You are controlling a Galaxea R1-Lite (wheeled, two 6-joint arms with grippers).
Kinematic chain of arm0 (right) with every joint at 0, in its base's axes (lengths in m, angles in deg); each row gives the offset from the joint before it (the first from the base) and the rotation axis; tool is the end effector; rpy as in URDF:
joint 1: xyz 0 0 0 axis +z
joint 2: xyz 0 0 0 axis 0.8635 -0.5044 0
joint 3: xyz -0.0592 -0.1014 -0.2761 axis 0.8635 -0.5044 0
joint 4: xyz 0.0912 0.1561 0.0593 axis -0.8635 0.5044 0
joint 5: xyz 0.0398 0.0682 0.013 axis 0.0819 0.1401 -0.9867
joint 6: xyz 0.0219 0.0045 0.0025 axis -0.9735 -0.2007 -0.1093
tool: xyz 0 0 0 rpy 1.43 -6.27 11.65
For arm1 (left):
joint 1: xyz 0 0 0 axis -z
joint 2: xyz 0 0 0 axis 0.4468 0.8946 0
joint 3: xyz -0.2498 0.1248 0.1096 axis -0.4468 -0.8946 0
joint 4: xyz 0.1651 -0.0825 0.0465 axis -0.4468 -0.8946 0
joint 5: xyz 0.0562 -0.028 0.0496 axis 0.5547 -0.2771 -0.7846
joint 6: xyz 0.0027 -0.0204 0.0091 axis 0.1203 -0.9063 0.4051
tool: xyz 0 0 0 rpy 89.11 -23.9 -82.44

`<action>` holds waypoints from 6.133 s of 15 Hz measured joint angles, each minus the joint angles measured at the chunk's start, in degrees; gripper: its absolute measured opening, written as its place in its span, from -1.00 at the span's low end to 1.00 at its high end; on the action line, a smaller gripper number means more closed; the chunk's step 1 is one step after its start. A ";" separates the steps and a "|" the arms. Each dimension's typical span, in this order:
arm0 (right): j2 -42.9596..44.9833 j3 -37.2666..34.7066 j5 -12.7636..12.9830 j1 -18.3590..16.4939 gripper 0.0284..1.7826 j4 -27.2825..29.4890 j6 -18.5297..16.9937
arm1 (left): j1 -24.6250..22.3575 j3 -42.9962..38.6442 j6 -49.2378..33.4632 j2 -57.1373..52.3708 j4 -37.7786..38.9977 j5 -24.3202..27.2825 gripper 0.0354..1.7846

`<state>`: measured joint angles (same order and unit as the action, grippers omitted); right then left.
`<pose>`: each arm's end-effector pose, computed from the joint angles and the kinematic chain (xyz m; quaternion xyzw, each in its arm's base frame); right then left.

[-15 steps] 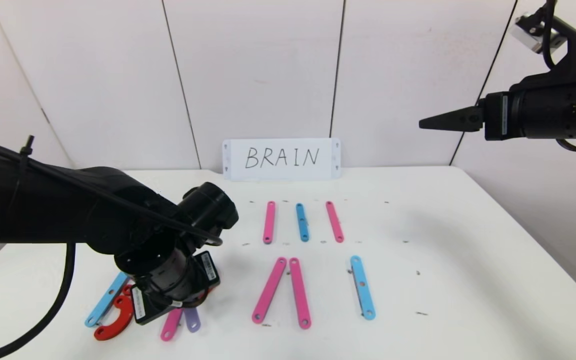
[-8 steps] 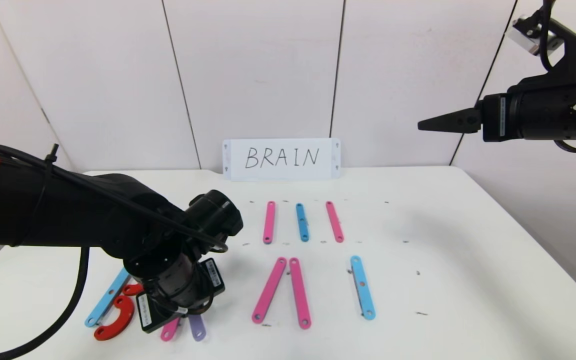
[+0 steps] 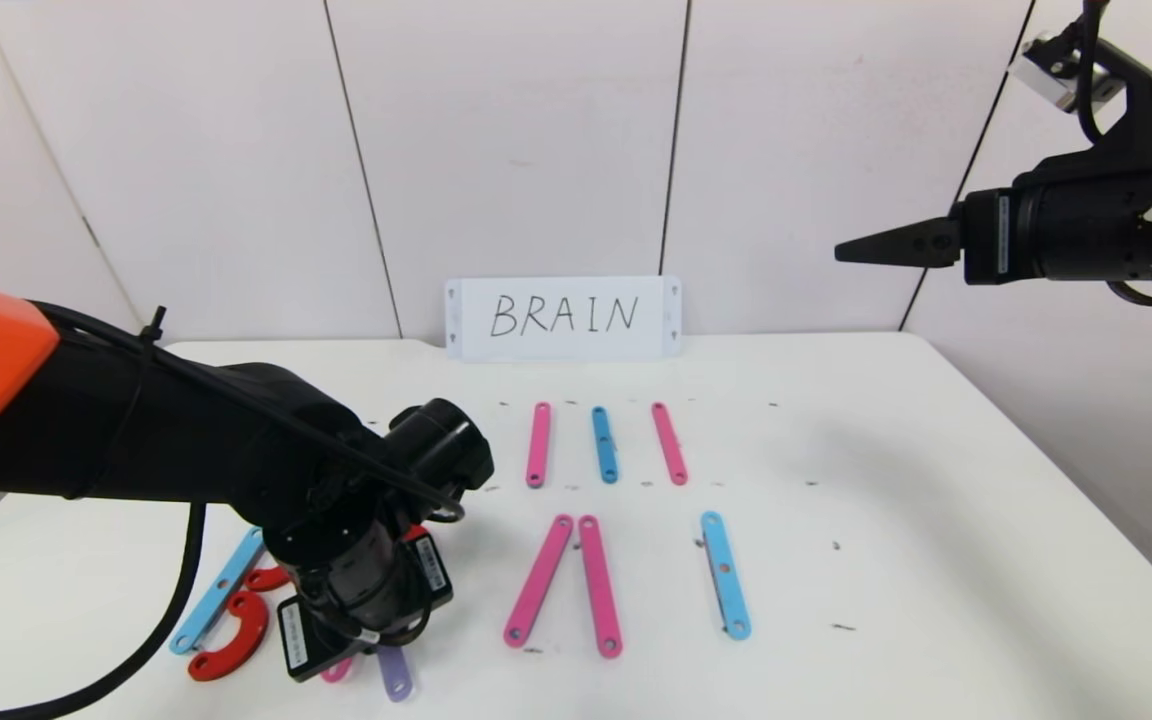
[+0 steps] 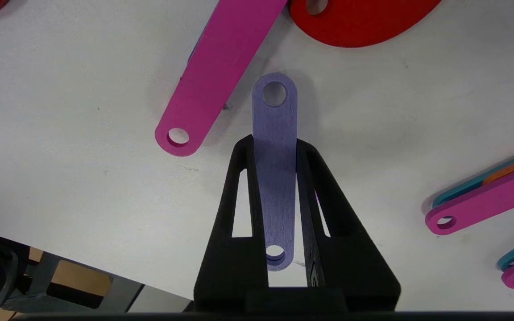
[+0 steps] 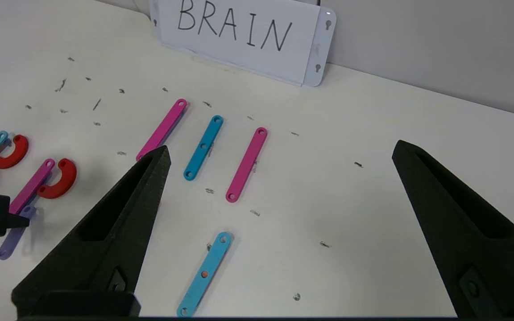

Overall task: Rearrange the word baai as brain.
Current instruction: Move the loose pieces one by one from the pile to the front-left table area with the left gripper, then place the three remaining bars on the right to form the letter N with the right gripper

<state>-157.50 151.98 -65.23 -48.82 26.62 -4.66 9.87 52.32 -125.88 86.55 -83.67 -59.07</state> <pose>0.2757 0.0599 0.3024 0.0045 0.1956 0.2423 0.9503 0.2355 -0.1689 0.1194 -0.2075 0.5871 0.1811 0.7612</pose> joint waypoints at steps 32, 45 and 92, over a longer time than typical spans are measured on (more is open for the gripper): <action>0.00 -0.01 0.00 0.00 0.96 -0.02 0.09 | 0.62 0.38 0.91 -1.88 -0.66 -0.63 0.66; 1.43 -1.13 -3.23 0.33 0.96 -4.63 0.41 | -5.91 15.10 23.65 -16.16 -5.46 -2.65 0.94; -6.18 13.53 11.74 7.58 0.96 -1.82 -17.62 | -32.62 24.25 57.50 -26.69 2.82 37.04 0.94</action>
<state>-163.68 165.51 -53.49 -41.24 24.81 -22.28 -22.75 76.56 -68.38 59.86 -80.85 -22.03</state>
